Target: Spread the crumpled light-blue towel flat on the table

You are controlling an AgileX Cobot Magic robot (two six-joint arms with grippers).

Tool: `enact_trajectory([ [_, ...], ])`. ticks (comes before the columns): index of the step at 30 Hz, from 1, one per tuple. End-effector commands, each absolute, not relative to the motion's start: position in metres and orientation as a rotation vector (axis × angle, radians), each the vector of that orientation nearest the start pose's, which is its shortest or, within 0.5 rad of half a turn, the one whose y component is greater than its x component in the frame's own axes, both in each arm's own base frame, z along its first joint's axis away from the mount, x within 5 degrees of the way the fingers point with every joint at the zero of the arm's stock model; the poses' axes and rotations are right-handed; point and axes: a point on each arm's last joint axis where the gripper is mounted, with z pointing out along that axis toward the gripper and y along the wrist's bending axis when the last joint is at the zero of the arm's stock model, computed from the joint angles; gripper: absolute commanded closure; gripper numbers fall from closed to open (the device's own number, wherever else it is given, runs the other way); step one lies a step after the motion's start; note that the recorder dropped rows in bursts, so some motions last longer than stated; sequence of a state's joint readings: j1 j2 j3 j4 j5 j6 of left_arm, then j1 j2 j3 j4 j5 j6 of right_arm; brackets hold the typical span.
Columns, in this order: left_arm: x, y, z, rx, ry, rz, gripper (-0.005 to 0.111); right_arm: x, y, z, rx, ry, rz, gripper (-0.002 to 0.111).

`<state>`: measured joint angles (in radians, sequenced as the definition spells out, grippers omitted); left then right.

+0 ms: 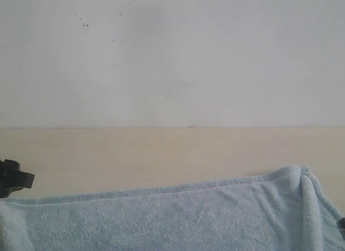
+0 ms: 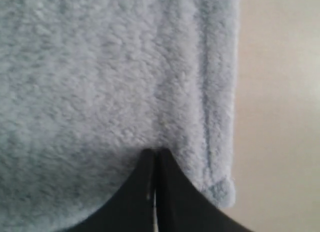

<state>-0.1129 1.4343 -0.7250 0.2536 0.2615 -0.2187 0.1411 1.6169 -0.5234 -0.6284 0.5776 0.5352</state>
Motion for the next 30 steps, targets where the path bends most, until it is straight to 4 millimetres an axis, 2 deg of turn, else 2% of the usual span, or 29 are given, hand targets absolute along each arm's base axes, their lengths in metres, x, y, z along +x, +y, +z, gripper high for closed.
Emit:
enact_trajectory([
  [1, 0.271, -0.027, 0.211, 0.141, 2.43, 0.029, 0.054, 0.208, -0.012, 0.121, -0.064, 2.994, -0.7, 0.108],
  [6, 0.272, -0.027, 0.211, 0.143, 2.416, 0.024, 0.054, 0.205, -0.017, 0.12, 0.029, 2.958, -0.765, 0.108],
  [8, 0.273, -0.027, 0.212, 0.143, 2.412, 0.023, 0.054, 0.208, -0.014, 0.12, 0.012, 2.939, -0.717, 0.108],
  [13, 0.273, -0.027, 0.212, 0.143, 2.41, 0.022, 0.054, 0.216, -0.001, 0.126, -0.053, 2.854, -0.472, 0.108],
  [30, 0.273, -0.028, 0.212, 0.144, 2.405, 0.02, 0.054, 0.219, 0.007, 0.124, -0.127, 2.842, -0.341, 0.108],
])
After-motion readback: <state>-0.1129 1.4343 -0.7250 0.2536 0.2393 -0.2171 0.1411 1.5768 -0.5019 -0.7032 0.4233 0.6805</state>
